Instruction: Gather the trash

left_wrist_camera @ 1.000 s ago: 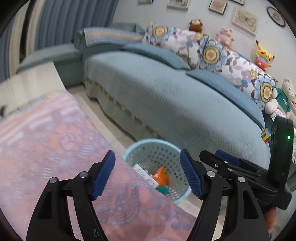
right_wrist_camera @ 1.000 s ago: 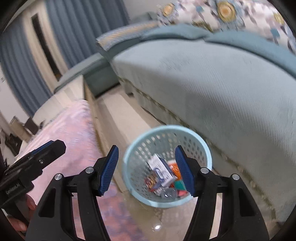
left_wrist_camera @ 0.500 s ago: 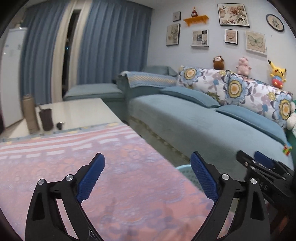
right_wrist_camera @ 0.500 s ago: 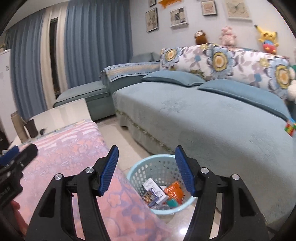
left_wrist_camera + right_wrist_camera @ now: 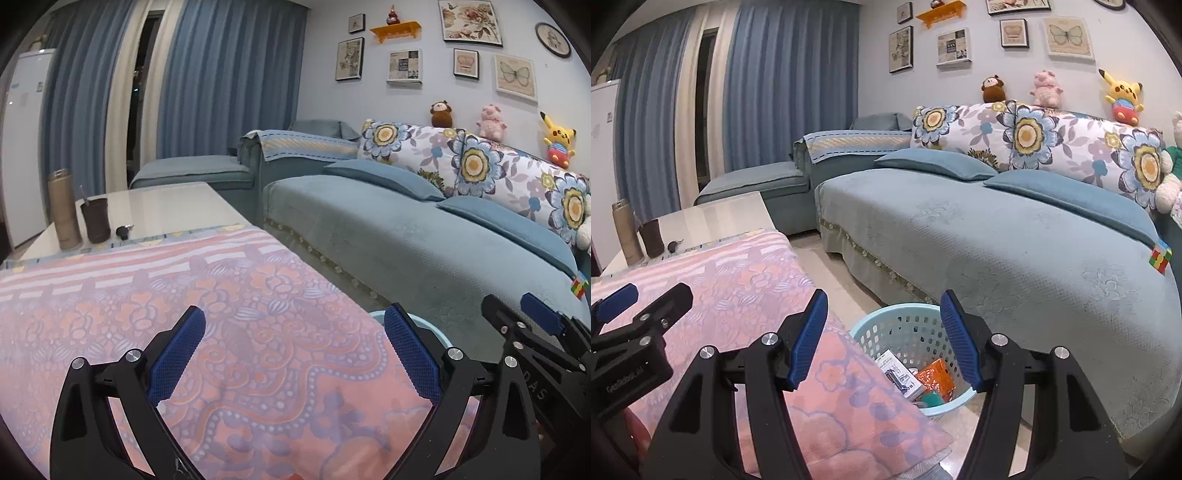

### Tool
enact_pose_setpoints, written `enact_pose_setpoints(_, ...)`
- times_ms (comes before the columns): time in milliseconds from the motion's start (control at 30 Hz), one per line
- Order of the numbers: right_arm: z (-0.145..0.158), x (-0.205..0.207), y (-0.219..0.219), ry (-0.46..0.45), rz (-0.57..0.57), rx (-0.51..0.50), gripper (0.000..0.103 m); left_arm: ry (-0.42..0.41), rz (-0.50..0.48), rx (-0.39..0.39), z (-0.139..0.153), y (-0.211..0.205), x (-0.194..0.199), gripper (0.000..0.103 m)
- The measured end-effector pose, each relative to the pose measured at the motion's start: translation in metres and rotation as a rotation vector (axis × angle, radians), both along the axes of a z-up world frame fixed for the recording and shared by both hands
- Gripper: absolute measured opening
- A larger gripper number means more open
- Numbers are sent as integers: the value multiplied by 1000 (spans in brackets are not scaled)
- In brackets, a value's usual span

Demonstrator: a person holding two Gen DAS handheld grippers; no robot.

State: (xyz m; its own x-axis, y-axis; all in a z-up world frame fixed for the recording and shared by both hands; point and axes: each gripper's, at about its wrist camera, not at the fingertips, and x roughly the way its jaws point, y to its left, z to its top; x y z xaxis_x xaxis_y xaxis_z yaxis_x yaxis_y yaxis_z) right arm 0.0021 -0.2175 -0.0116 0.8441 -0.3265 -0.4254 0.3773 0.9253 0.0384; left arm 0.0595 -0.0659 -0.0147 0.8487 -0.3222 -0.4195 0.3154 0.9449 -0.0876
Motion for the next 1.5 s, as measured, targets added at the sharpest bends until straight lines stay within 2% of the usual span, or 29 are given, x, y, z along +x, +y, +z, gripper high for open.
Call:
enact_pose_setpoints(300,3,-2,1,-11,16,10,59,-4,13,23,-1,-4,-2,94)
enact_pose_setpoints(1000,4,3,1,-3,32,33,59,35,18,2,-4,-4,1,95)
enact_pose_setpoints(1500,6,1,4,-9,42,16,59,27,26,4,-4,-5,0,95)
